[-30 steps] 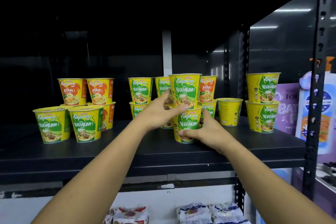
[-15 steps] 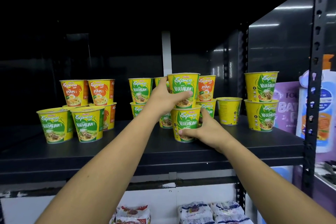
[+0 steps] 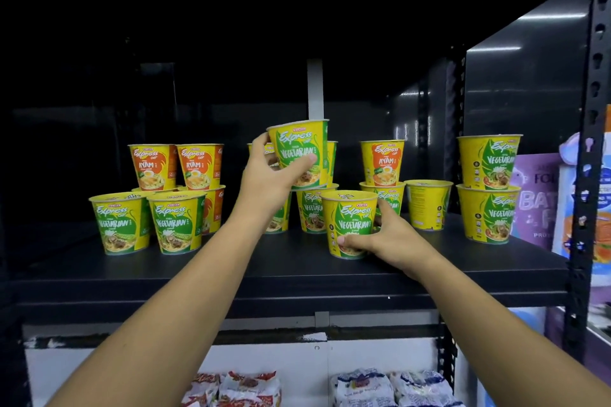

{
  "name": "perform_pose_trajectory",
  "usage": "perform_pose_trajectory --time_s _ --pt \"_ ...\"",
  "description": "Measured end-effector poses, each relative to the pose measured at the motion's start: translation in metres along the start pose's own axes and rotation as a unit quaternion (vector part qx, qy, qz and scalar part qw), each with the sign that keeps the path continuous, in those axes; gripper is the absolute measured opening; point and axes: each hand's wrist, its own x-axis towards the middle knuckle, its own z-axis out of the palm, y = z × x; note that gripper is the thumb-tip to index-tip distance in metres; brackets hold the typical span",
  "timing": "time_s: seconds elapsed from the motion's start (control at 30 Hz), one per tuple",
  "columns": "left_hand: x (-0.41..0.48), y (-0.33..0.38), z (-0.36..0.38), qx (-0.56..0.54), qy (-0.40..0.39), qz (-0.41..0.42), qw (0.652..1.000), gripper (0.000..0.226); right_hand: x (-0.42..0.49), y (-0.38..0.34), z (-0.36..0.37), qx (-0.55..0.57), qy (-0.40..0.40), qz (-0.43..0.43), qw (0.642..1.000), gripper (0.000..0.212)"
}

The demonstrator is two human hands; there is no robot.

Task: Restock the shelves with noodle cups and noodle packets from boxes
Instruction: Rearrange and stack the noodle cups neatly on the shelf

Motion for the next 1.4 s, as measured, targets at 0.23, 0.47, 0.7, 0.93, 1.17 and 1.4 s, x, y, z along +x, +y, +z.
perform_pose_trajectory --time_s 0.23,0.47,0.7,0.93,1.17,1.4 --pt "-0.026 -0.050 -0.034 0.026 -0.029 -0.107 0.994 0.103 -0.001 -0.002 0.001 0.006 0.004 0.003 1.000 0.079" --pt "-0.032 -0.058 -0.032 0.050 -0.104 -0.134 0.984 0.096 0.000 -0.001 0.001 -0.016 0.018 0.008 1.000 0.078" --pt "-0.036 -0.062 -0.032 0.091 -0.142 -0.122 0.978 0.089 0.002 0.001 0.001 -0.015 0.022 0.023 0.999 0.077" --pt "-0.035 -0.061 -0.037 0.085 -0.120 -0.128 0.981 0.083 -0.001 -0.002 0.000 -0.009 -0.023 0.016 1.000 0.050" --pt "-0.028 -0.066 -0.057 0.099 -0.098 -0.150 0.979 0.084 0.000 -0.004 0.007 -0.063 -0.054 -0.011 0.996 0.052" --pt "-0.025 -0.067 -0.066 0.105 -0.088 -0.162 0.977 0.075 0.004 0.001 0.008 -0.128 -0.051 -0.026 0.990 0.067"
